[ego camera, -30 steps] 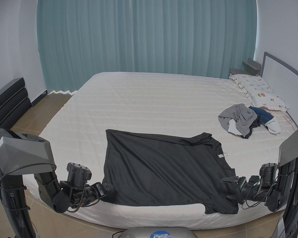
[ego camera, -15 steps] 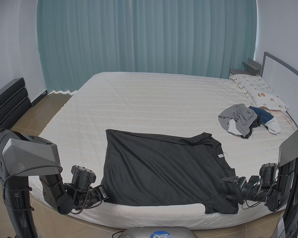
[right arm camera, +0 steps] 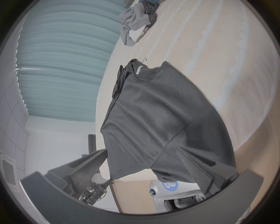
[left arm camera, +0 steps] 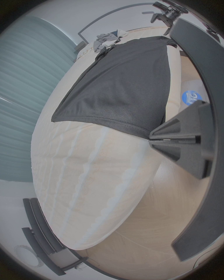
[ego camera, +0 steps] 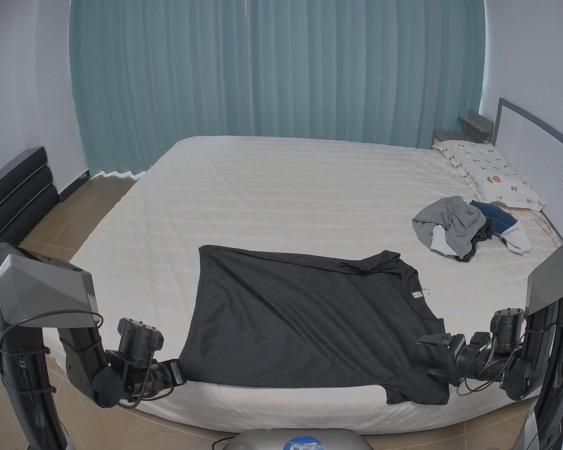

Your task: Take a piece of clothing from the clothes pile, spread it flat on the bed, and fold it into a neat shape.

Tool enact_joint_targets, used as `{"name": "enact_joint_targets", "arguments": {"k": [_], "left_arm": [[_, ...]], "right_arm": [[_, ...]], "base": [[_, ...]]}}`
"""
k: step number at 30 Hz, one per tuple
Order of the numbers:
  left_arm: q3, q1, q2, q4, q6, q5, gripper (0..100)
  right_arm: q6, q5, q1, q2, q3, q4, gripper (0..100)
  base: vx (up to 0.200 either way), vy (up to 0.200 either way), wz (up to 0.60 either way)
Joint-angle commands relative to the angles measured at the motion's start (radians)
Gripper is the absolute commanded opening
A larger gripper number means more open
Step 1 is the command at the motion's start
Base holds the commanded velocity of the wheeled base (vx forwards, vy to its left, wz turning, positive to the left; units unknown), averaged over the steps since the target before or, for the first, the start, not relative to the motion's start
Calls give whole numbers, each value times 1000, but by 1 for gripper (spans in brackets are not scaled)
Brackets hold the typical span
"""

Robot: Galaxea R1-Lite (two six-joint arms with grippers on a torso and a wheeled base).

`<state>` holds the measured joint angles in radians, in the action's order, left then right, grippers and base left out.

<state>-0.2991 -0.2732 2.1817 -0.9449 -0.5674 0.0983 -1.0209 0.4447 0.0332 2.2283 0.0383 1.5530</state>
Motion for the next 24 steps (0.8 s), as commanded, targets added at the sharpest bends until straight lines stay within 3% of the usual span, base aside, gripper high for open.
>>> {"name": "enact_joint_targets", "arguments": {"k": [1,4,7,19,24], "left_arm": [[26,22,-20,0,20,1,0],[31,31,-14,1,32,3,0],[32,34,-11,3,44,3,0],[28,48,-10,32,49,1,0],[23,46,-10,25,46,1,0]], "right_arm": [[4,-14,-4,-21,-1,13,100],[27,-73,-12,-99,-24,12,100],[77,-90,-21,-133,-38,12,100],[297,-187,-125,-24,-38,7,100],[323,-201,-118,59,-35,12,100]], "base": [[0,0,0],[0,0,0],[0,0,0],[0,0,0],[0,0,0]]}}
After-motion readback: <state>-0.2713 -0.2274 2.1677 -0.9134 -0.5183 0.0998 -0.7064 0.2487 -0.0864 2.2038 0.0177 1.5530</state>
